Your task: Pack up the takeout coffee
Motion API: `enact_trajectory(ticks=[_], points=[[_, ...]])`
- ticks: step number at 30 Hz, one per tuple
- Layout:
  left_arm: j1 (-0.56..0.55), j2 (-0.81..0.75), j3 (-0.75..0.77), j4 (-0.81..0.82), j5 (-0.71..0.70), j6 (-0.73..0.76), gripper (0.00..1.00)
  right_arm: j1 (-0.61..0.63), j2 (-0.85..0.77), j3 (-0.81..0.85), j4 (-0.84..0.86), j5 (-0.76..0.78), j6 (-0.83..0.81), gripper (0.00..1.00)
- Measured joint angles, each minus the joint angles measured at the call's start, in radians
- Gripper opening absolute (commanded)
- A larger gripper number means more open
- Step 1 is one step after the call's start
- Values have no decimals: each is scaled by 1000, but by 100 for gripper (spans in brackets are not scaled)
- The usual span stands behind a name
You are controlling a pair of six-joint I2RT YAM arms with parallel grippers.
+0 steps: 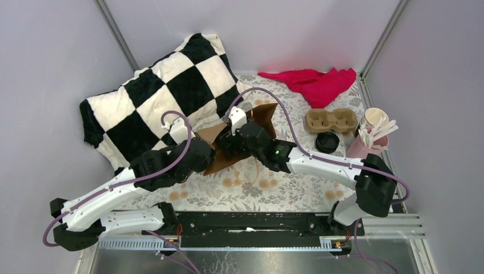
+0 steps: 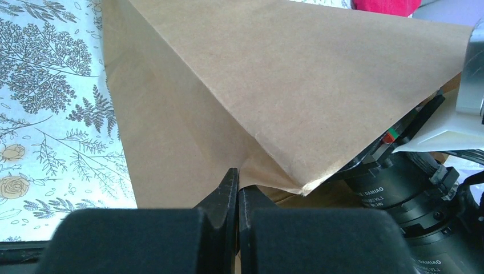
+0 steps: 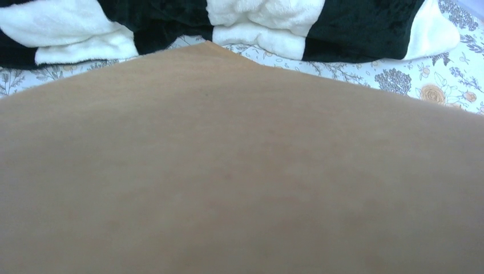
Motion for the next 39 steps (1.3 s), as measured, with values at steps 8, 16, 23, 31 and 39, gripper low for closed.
enact_trajectory(ticks=[8, 16, 23, 31, 39], points=[[-1, -1, 2, -3, -35, -60, 0, 0, 55, 47, -1, 5, 1, 75], [-1, -50, -57, 53, -50, -137, 0, 0, 73, 61, -3, 18, 1, 74], [-2, -141, -134, 95, -65, -183, 0, 10, 98, 100, -3, 19, 1, 74], [-2, -191, -183, 127, -69, -210, 0, 23, 145, 128, 16, 27, 6, 74], [-2, -241, -232, 166, -72, -223, 0, 31, 175, 140, 44, 27, 18, 74]])
